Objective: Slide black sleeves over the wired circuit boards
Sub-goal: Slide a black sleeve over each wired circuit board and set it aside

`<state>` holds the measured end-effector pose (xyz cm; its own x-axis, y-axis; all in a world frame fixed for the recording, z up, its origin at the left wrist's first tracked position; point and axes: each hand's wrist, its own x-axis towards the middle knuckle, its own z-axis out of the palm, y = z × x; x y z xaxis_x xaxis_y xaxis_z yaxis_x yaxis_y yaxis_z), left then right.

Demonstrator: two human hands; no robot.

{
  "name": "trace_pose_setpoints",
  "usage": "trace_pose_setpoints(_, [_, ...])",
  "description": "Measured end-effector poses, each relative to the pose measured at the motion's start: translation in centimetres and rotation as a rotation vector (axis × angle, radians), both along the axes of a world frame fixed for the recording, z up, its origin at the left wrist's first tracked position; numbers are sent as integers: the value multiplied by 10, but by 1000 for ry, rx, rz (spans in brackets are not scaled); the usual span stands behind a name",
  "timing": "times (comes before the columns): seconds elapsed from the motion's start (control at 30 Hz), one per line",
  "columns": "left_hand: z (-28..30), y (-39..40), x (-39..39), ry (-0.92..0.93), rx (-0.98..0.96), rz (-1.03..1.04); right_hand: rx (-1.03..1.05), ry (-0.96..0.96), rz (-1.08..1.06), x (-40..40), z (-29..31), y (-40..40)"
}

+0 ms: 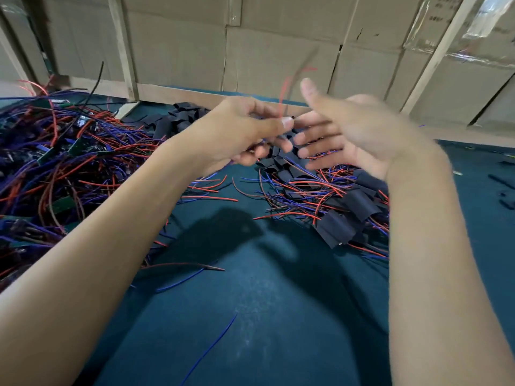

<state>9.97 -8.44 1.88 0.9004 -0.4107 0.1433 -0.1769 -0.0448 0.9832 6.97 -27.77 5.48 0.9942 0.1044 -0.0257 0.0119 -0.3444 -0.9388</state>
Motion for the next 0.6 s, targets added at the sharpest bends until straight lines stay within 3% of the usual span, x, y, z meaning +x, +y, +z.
trace_pose_setpoints(0.13, [-4, -11, -4, -40, 172, -100, 18, 94, 96, 12, -21, 12])
trace_pose_setpoints(0.3, [-6, 0, 1, -61, 439, -156, 92, 155, -27, 22, -31, -4])
trace_pose_setpoints(0.4, [-10, 14, 9, -80, 491, -28, 269, 116, -133, 23, -29, -17])
trace_pose_setpoints(0.47, [-13, 19, 14, -116, 368, 64, 420, 111, -49, 21, -24, -23])
trace_pose_setpoints(0.6, [-6, 14, 13, -87, -113, 72, 594, 149, 108, 20, -21, -6])
